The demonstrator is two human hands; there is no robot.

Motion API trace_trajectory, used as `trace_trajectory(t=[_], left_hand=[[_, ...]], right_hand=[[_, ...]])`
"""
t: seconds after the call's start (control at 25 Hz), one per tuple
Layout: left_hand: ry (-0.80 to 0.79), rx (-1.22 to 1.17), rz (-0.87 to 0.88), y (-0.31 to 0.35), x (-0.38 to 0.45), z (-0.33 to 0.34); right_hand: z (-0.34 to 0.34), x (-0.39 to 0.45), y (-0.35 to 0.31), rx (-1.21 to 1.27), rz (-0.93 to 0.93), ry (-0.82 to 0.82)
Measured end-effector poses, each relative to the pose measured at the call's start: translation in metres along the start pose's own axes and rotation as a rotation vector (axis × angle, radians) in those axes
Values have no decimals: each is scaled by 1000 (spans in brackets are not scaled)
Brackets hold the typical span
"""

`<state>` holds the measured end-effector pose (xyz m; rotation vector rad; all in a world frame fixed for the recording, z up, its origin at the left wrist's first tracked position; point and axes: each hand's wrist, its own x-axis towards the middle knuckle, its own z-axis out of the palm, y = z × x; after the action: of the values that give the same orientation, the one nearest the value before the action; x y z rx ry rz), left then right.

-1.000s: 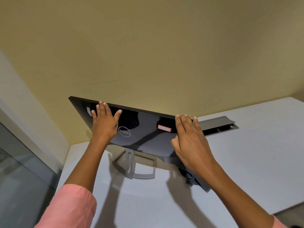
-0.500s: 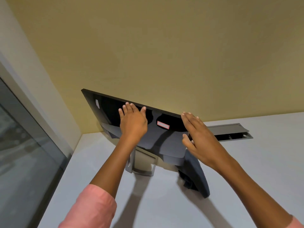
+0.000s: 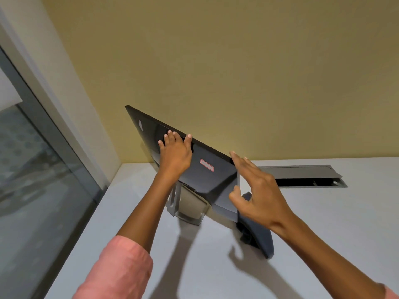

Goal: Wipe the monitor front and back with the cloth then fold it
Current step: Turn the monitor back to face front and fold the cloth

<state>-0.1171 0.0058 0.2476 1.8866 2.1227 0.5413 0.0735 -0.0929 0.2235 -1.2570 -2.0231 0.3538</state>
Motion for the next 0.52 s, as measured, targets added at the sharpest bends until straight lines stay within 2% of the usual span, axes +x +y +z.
trace_trajectory(t=[0.16,0.36,0.52], left_hand=[[-22,31,11,-18,4,-16],[-94,-60,64,-45,-6,-38],[-125,-132,100,-45,-12,-38]], right_hand=[[12,-14,-27,92,-40,-74],[37,-23,-55,80,-218,-125],[30,-21,-50,127,-164,-154]])
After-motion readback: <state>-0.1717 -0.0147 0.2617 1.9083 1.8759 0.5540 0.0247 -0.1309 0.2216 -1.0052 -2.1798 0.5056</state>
